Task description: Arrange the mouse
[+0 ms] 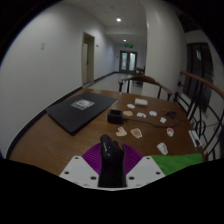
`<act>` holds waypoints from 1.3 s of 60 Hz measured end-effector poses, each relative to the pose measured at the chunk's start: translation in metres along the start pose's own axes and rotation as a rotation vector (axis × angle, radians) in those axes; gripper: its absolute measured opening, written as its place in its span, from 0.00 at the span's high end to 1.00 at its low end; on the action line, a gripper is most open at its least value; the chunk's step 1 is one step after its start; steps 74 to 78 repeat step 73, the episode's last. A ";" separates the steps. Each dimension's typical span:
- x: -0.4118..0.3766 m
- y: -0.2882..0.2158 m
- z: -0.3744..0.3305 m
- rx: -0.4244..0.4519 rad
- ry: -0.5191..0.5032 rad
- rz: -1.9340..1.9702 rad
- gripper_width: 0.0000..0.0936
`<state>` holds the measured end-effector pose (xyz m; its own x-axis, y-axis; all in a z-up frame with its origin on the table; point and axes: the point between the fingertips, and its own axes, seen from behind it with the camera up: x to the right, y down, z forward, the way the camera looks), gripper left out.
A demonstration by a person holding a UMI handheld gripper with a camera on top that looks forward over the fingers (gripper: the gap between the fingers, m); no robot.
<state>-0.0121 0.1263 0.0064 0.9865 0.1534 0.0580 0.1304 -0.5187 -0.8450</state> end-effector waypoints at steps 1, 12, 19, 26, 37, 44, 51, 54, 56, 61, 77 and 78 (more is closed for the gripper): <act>-0.001 -0.004 -0.004 0.016 -0.005 -0.009 0.72; 0.032 -0.100 -0.116 0.297 0.022 -0.024 0.72; 0.107 -0.117 -0.174 0.369 0.162 0.029 0.72; 0.172 -0.063 -0.177 0.269 0.263 0.053 0.72; 0.196 0.053 -0.122 0.037 0.257 0.140 0.72; 0.206 0.080 -0.106 0.025 0.278 0.150 0.71; 0.206 0.083 -0.106 0.001 0.276 0.120 0.59; 0.205 0.083 -0.105 -0.016 0.262 0.089 0.49; 0.202 0.084 -0.108 -0.024 0.250 0.063 0.40; 0.197 0.076 -0.126 0.014 0.245 0.021 0.06; 0.172 0.076 -0.208 0.115 0.220 0.084 0.09; 0.172 0.076 -0.208 0.115 0.220 0.084 0.09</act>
